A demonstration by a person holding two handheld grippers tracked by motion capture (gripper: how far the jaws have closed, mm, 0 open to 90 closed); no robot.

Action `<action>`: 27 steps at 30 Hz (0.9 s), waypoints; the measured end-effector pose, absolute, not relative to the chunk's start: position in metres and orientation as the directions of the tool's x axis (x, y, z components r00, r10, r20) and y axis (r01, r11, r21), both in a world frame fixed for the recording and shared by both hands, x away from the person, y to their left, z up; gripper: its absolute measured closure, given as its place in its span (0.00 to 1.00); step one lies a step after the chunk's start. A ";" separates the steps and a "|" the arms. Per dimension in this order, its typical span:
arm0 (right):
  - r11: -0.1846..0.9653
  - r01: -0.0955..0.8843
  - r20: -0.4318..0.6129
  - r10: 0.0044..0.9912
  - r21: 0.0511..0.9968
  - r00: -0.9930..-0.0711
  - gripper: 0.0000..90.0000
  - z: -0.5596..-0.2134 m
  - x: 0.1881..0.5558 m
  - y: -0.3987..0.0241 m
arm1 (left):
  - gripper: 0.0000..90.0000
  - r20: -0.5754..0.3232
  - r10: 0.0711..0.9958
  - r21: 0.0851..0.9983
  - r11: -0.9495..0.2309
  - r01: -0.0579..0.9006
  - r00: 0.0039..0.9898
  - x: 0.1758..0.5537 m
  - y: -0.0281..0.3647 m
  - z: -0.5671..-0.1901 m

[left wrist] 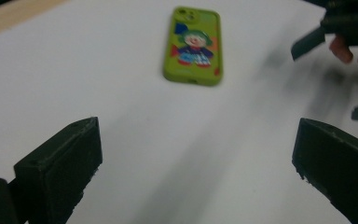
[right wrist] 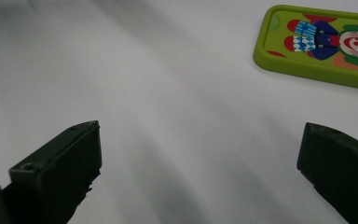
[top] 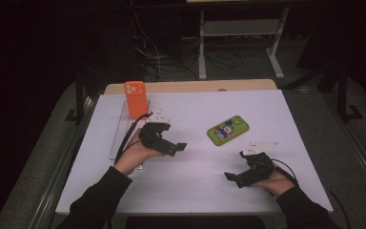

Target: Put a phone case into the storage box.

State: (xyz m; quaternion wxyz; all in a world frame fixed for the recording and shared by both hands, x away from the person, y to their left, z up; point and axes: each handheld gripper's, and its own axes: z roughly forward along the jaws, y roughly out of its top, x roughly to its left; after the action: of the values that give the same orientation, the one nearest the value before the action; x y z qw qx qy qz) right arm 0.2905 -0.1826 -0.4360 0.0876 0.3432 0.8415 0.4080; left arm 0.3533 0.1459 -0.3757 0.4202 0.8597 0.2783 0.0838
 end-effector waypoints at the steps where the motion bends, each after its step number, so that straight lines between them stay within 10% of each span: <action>1: 0.432 0.503 0.127 0.652 0.748 -0.748 0.00 -0.435 0.291 -0.183 | 0.01 -0.096 0.548 0.769 -0.489 0.412 0.831 0.350 0.145 -0.378; 13: 0.445 0.548 0.129 0.681 0.708 -0.720 0.00 -0.427 0.295 -0.180 | 0.01 -0.064 0.486 0.744 -0.559 0.366 0.872 0.319 0.134 -0.413; 27: 0.394 0.616 0.160 0.742 0.683 -0.651 0.39 -0.406 0.326 -0.169 | 0.01 -0.072 0.467 0.721 -0.587 0.370 0.881 0.325 0.128 -0.423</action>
State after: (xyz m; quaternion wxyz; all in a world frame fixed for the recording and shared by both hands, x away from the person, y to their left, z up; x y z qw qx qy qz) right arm 0.3257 -0.1689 -0.4060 0.0855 0.4087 0.8303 0.3690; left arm 0.3250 0.1283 -0.4225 0.3889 0.8885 0.2355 0.0625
